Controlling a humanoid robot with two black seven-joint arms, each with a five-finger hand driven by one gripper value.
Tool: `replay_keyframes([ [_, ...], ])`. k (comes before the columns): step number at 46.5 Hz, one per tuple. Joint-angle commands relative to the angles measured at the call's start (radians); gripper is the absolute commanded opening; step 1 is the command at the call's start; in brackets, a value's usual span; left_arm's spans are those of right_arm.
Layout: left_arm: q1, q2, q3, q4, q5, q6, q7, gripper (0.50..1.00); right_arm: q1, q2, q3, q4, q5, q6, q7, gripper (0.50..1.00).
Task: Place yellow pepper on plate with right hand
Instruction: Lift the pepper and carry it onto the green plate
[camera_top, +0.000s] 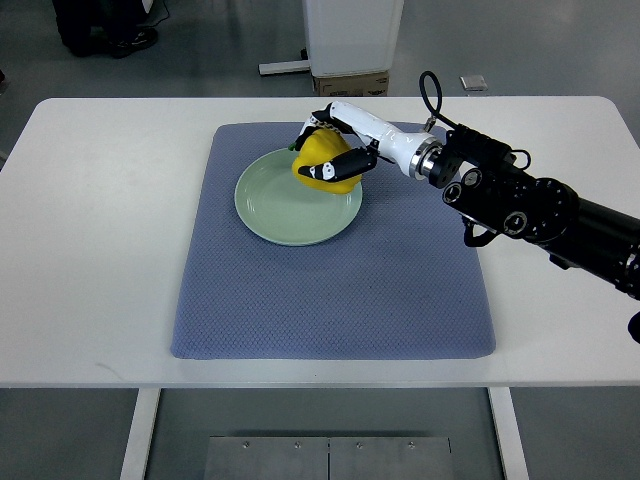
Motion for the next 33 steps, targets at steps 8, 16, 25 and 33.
replay_keyframes([
  [8,0.000,0.000,0.000,-0.001,0.000,0.000,0.000,1.000,0.008,0.005,0.000,-0.005,0.002,-0.003,-0.012,0.500],
  [16,0.000,0.000,0.000,0.000,0.001,0.000,0.000,1.000,0.007,0.005,-0.002,-0.009,0.000,-0.003,-0.014,0.500],
  [25,0.000,0.000,0.000,0.000,0.000,0.000,-0.002,1.000,0.005,0.005,-0.003,-0.008,0.000,-0.006,-0.017,0.500],
  [33,0.000,0.000,0.000,0.000,0.001,0.000,0.000,1.000,0.004,0.005,-0.005,0.005,0.002,-0.020,-0.015,0.500],
])
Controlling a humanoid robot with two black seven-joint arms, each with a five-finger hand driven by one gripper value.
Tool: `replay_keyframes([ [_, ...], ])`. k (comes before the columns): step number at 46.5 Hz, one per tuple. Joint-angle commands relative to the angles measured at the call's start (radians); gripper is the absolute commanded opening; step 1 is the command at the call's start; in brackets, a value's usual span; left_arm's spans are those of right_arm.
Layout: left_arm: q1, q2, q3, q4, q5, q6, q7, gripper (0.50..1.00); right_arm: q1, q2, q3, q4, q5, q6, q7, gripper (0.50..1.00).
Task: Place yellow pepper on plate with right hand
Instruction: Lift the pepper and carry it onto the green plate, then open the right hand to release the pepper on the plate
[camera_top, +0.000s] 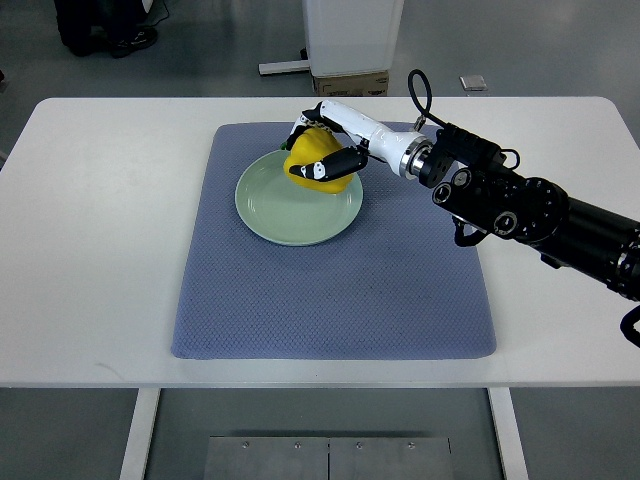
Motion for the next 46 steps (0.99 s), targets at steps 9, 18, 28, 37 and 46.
replay_keyframes([
  [9,0.000,0.000,0.000,0.000,0.000,0.000,0.000,1.000,-0.008,0.000,-0.014,0.026,-0.002,0.000,0.006,0.500],
  [18,0.000,0.000,0.000,0.000,0.000,0.000,0.000,1.000,-0.028,0.000,-0.063,0.034,-0.002,0.000,0.006,0.500],
  [28,0.000,0.000,0.000,0.000,0.001,0.000,0.000,1.000,-0.045,0.000,-0.067,0.032,-0.004,-0.003,0.000,0.500],
  [37,0.000,0.000,0.000,0.000,0.000,0.000,0.000,1.000,-0.046,0.000,-0.067,0.030,-0.002,-0.005,-0.020,0.560],
  [46,0.000,0.000,0.000,0.000,0.001,0.000,0.000,1.000,-0.046,0.000,-0.066,0.030,-0.001,-0.005,-0.021,0.773],
])
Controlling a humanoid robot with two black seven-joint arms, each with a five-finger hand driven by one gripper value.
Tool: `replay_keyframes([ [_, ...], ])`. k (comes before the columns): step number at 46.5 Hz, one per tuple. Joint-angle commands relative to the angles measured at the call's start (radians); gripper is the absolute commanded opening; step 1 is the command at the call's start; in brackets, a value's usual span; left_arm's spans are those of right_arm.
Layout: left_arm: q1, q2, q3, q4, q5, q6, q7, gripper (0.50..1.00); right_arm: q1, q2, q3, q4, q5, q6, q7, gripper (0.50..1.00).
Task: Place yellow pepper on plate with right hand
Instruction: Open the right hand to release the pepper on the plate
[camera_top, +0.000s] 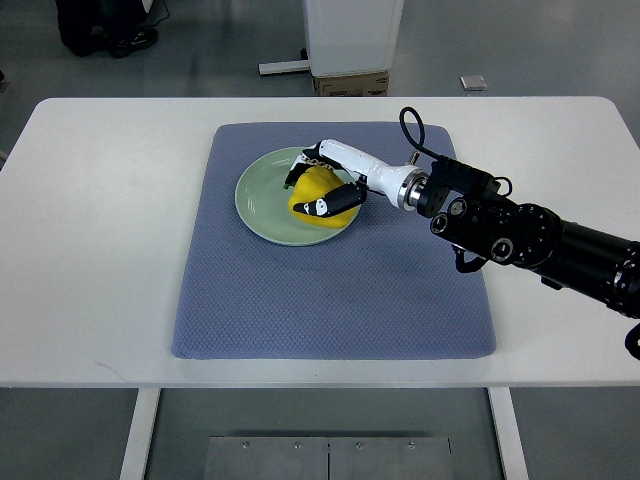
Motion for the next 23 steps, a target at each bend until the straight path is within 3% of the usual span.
replay_keyframes([
  [1,0.000,0.000,0.000,0.000,0.001,0.000,0.000,1.000,0.000,0.000,0.001,0.000,0.000,0.000,0.000,0.811],
  [5,0.000,0.000,0.000,0.000,0.000,0.000,0.000,1.000,0.000,0.000,0.001,-0.003,0.000,0.000,0.000,0.980],
  [23,0.000,0.000,0.000,0.000,0.000,0.000,0.000,1.000,0.003,0.000,0.010,-0.012,0.003,0.000,-0.011,0.995],
])
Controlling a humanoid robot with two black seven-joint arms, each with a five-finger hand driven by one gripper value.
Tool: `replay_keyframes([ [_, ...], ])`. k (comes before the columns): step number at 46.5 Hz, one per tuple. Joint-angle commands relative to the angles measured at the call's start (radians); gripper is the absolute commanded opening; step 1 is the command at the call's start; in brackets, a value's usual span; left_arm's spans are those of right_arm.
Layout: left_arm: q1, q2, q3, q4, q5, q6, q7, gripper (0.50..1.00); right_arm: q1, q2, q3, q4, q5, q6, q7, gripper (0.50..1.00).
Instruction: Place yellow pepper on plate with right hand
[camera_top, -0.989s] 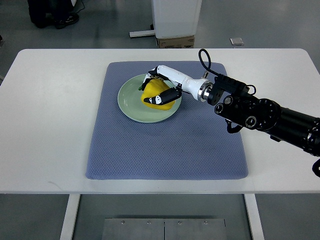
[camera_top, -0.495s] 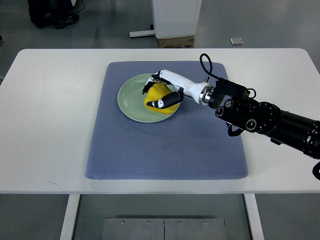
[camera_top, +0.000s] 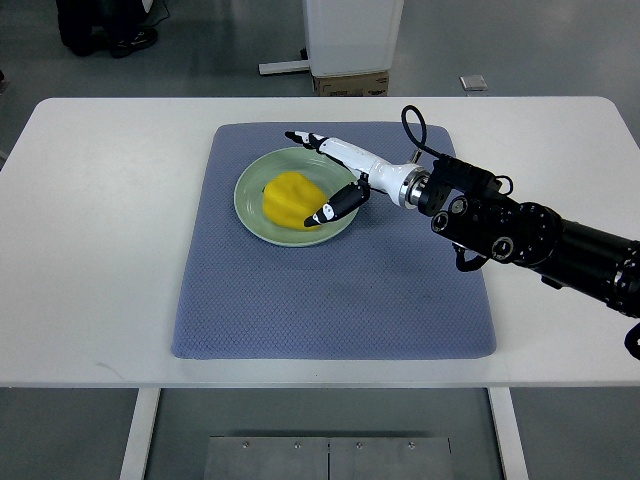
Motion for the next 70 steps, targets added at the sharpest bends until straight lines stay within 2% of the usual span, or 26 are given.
replay_keyframes([
  [1,0.000,0.000,0.000,0.000,-0.001,0.000,0.000,1.000,0.002,0.000,0.002,-0.001,0.001,0.000,0.000,0.995],
  [24,0.000,0.000,0.000,0.000,-0.001,0.000,0.000,1.000,-0.027,0.000,0.111,0.002,0.062,0.003,-0.011,0.993],
  [42,0.000,0.000,0.000,0.000,-0.001,0.000,0.000,1.000,-0.083,-0.049,0.309,0.002,0.091,0.014,-0.075,0.993],
  [52,0.000,0.000,0.000,0.000,-0.001,0.000,0.000,1.000,-0.138,-0.055,0.444,-0.001,0.103,0.012,-0.132,0.993],
  [61,0.000,0.000,0.000,-0.001,-0.001,0.000,0.000,1.000,-0.170,-0.072,0.501,-0.007,0.202,0.000,-0.173,0.991],
  [70,0.000,0.000,0.000,0.000,-0.001,0.000,0.000,1.000,-0.190,-0.083,0.533,-0.040,0.306,-0.017,-0.184,0.991],
])
